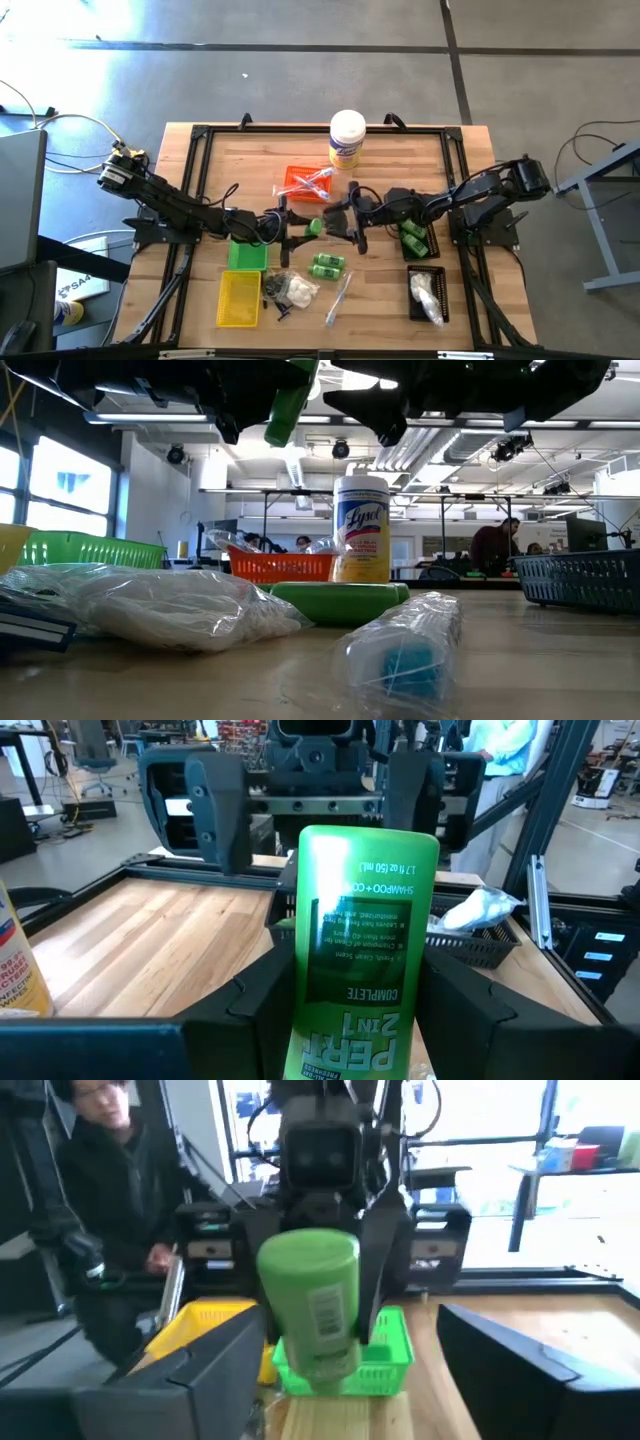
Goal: Pick & Place Travel size toiletries
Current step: Put the green shampoo into the top black bin
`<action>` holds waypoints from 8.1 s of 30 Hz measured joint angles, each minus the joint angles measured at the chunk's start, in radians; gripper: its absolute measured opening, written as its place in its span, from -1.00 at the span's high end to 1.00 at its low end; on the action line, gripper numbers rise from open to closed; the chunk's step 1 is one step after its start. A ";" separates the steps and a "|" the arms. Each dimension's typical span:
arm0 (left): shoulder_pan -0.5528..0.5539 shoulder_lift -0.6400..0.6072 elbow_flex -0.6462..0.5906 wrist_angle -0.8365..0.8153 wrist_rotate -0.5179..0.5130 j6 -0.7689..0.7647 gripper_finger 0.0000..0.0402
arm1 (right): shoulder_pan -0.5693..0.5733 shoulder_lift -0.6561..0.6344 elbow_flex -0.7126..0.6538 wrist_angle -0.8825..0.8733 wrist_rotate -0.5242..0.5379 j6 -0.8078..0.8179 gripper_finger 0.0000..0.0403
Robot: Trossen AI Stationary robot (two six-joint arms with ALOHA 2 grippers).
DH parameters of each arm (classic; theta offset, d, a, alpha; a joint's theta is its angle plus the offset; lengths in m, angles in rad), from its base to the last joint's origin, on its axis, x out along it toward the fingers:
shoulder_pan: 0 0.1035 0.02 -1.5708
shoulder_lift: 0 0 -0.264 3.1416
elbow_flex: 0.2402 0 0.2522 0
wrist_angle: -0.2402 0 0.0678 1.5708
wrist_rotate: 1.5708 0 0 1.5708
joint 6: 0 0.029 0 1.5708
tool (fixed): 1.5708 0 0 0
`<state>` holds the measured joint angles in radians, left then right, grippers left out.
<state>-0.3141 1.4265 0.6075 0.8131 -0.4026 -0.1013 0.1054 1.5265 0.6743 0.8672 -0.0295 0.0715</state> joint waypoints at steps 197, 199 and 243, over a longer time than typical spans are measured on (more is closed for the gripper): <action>0.033 -0.214 0.000 -0.421 -0.008 -0.087 -0.17 | -0.217 -0.355 0.153 -1.342 -0.179 0.310 -0.01; 0.033 -0.214 0.000 -0.420 -0.008 -0.087 -0.17 | -0.217 -0.355 0.153 -1.254 -0.179 0.251 -0.01; -0.070 0.115 0.318 -0.840 -0.013 -0.249 -0.17 | -0.058 -0.399 0.152 -1.061 -0.136 -0.003 -0.01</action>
<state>-0.3841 1.5412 0.9253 -0.0272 -0.4160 -0.3499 0.0471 1.1277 0.8265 -0.1940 -0.1656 0.0689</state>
